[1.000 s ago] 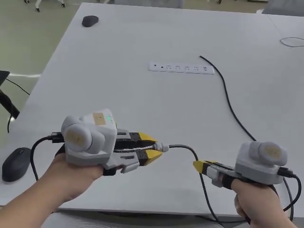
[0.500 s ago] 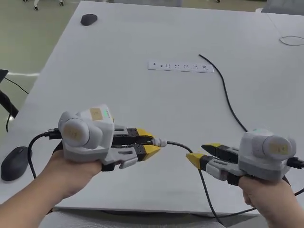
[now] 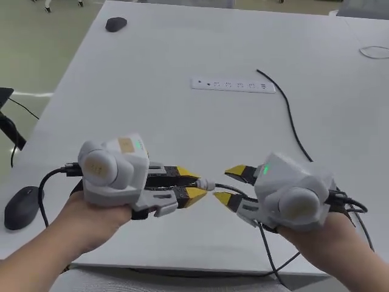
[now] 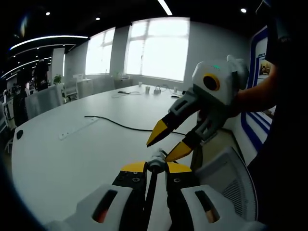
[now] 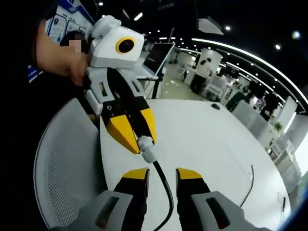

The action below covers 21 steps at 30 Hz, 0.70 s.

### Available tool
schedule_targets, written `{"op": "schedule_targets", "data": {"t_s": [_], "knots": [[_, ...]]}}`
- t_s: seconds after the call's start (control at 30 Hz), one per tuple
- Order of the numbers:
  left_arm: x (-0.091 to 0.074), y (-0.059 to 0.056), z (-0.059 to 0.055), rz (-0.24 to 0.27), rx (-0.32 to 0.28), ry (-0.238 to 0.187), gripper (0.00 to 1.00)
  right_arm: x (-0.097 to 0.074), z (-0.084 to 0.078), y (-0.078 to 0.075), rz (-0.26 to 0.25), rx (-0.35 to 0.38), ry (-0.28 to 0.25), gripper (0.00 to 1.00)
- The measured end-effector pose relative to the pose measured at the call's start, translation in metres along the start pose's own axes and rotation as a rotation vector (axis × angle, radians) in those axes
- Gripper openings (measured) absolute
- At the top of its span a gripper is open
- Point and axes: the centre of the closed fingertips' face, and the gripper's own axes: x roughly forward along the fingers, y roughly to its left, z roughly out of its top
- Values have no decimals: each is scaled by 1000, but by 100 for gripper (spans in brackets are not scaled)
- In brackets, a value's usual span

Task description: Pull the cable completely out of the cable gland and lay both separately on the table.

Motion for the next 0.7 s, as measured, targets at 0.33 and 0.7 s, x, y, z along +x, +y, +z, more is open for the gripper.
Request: {"op": "schedule_targets", "data": {"t_s": [0.33,0.7], "knots": [[-1,-2,-6,-4,-6,17,15,4,1,8,24,-86,0,2],[1,-5,-5,-1,-1,20,15,2,-2,8,15,-63,-12,0]]}}
